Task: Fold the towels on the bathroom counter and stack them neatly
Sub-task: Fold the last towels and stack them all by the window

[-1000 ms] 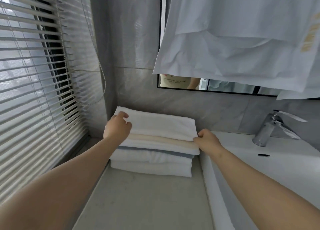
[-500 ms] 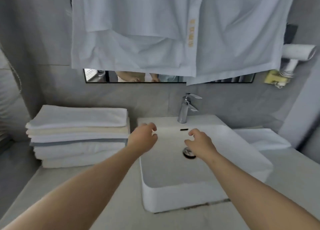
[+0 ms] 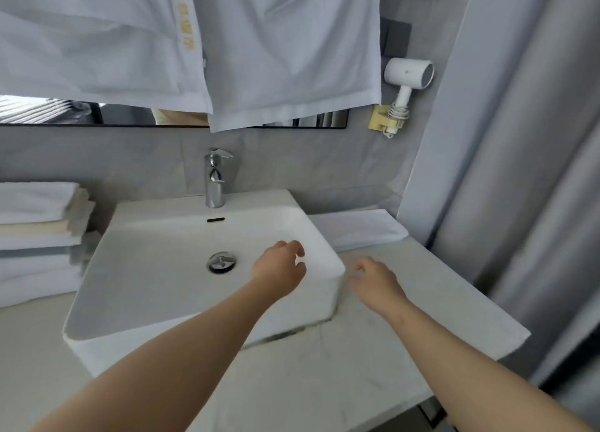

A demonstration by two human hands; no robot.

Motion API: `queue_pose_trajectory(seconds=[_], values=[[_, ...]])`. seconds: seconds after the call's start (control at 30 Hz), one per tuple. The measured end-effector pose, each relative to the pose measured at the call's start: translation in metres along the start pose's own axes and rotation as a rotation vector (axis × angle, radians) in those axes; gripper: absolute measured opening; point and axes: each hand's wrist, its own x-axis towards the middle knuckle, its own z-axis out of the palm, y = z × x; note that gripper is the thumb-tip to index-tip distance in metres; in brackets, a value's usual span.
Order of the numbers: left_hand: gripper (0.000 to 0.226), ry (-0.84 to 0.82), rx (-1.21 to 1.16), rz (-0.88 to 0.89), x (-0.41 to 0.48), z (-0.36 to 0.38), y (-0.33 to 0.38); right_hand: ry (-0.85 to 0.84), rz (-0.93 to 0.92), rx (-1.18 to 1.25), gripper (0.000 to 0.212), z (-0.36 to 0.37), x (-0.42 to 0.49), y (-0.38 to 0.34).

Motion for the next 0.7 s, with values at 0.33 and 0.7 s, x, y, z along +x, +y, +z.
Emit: queue_pose_trajectory(seconds=[0.33, 0.7], values=[[0.030, -0.053, -0.075, 0.013, 0.097, 0.063, 0.051, -0.012, 0.067, 0.070, 0.028, -0.017, 0.089, 0.071], [0.030, -0.167, -0.083, -0.098, 0.186, 0.127, 0.072, -0.121, 0.127, 0.138, 0.031, -0.018, 0.198, 0.128]])
